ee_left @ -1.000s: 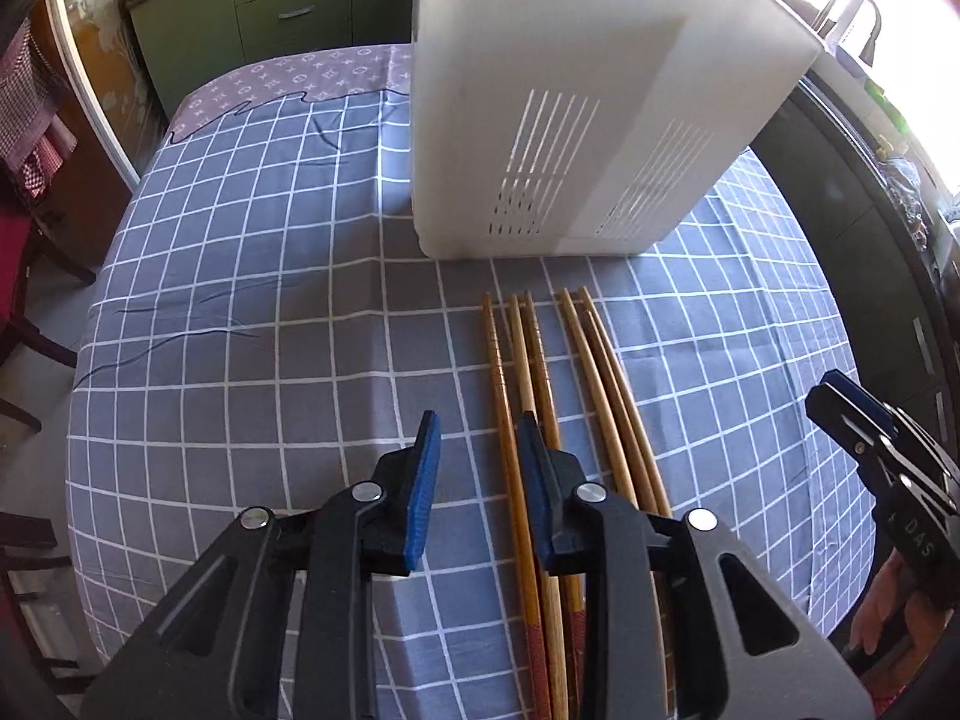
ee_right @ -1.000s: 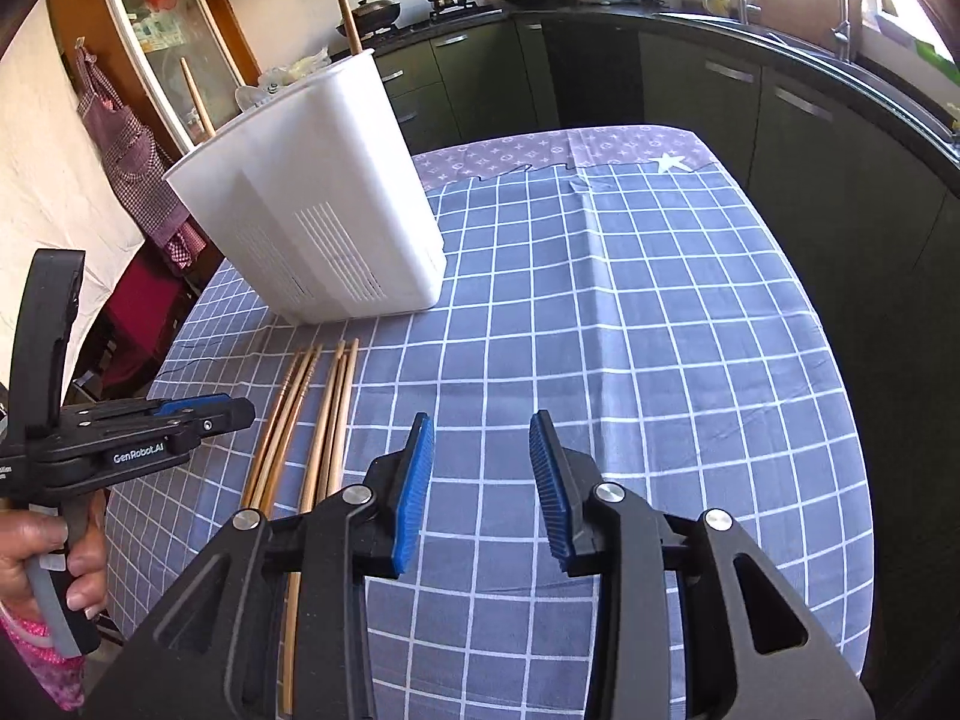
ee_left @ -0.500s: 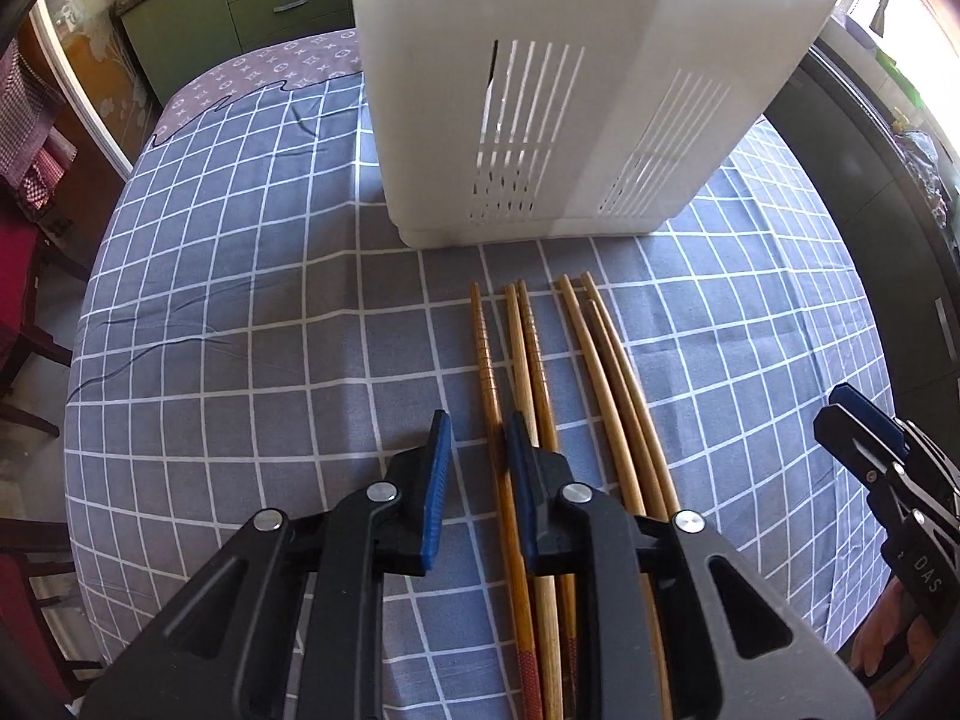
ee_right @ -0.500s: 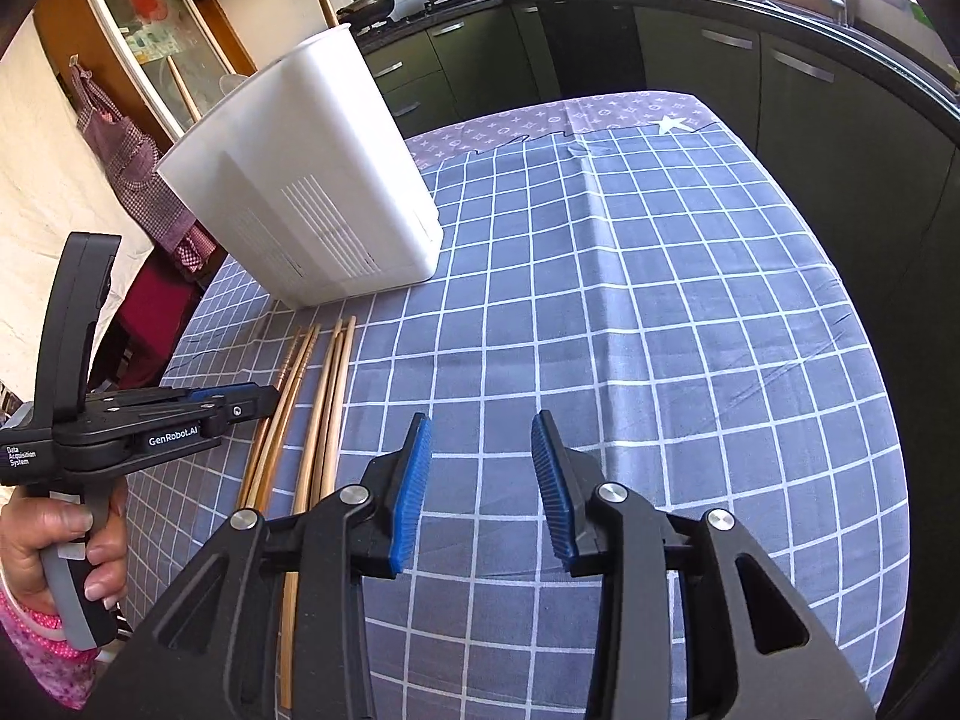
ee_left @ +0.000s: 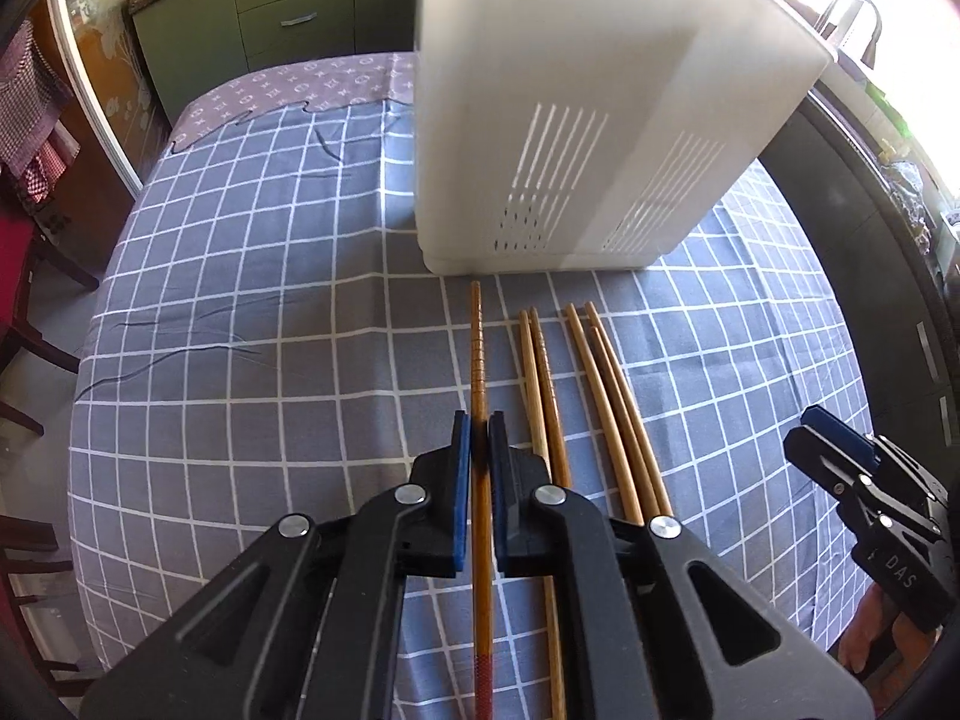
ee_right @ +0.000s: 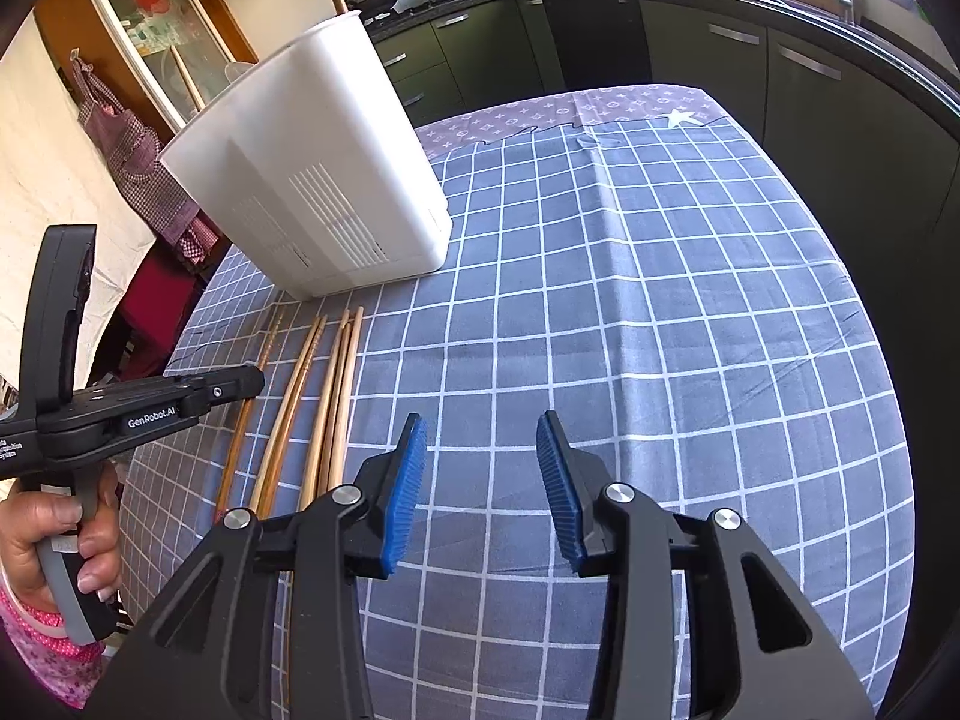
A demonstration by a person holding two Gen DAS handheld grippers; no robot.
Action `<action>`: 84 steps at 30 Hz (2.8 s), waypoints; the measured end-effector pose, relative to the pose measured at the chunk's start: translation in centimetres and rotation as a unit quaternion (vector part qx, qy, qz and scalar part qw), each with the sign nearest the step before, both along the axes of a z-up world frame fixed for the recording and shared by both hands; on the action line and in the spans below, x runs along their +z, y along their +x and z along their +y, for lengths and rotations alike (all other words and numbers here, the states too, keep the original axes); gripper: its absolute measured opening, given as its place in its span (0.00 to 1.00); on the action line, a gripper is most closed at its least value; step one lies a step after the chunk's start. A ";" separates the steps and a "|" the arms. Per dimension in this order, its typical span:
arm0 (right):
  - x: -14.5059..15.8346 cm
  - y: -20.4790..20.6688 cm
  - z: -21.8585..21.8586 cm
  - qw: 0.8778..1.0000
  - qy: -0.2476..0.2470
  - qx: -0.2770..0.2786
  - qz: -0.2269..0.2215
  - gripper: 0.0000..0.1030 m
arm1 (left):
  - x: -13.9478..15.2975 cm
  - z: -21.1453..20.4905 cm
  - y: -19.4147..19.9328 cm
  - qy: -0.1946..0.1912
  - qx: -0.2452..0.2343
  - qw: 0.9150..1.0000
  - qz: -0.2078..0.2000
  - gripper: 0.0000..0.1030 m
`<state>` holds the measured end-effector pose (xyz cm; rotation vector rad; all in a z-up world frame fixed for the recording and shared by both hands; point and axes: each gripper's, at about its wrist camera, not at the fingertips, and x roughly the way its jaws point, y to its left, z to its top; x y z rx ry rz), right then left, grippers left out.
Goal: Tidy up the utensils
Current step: 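Close the right tool on a chopstick while the left tool lifts its chopstick, then lift both held chopsticks and carry them toward the white holder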
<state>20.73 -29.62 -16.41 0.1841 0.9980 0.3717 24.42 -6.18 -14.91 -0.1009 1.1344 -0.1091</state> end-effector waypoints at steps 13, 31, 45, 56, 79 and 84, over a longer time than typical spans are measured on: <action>-0.5 3.5 6.8 0.994 -0.038 0.097 0.037 0.37 | 7.6 2.5 -4.0 -0.013 0.003 0.990 -0.143 0.06; -1.8 4.8 10.2 0.988 -0.099 0.111 0.044 0.24 | 8.8 2.5 -5.1 -0.017 -0.015 0.986 -0.163 0.06; -2.1 4.4 11.2 0.986 -0.117 0.112 0.036 0.24 | 9.0 2.2 -5.1 -0.015 -0.018 0.986 -0.163 0.06; -2.9 4.9 12.2 0.982 -0.151 0.108 0.032 0.21 | 9.0 2.3 -5.0 -0.015 -0.020 0.986 -0.163 0.06; 7.6 0.4 6.9 0.992 -0.034 0.077 -0.093 0.06 | 9.0 2.6 -5.1 -0.012 -0.024 0.986 -0.166 0.06; 11.0 0.1 6.1 0.989 -0.025 0.066 -0.131 0.06 | 9.3 2.5 -5.4 -0.010 -0.025 0.985 -0.169 0.06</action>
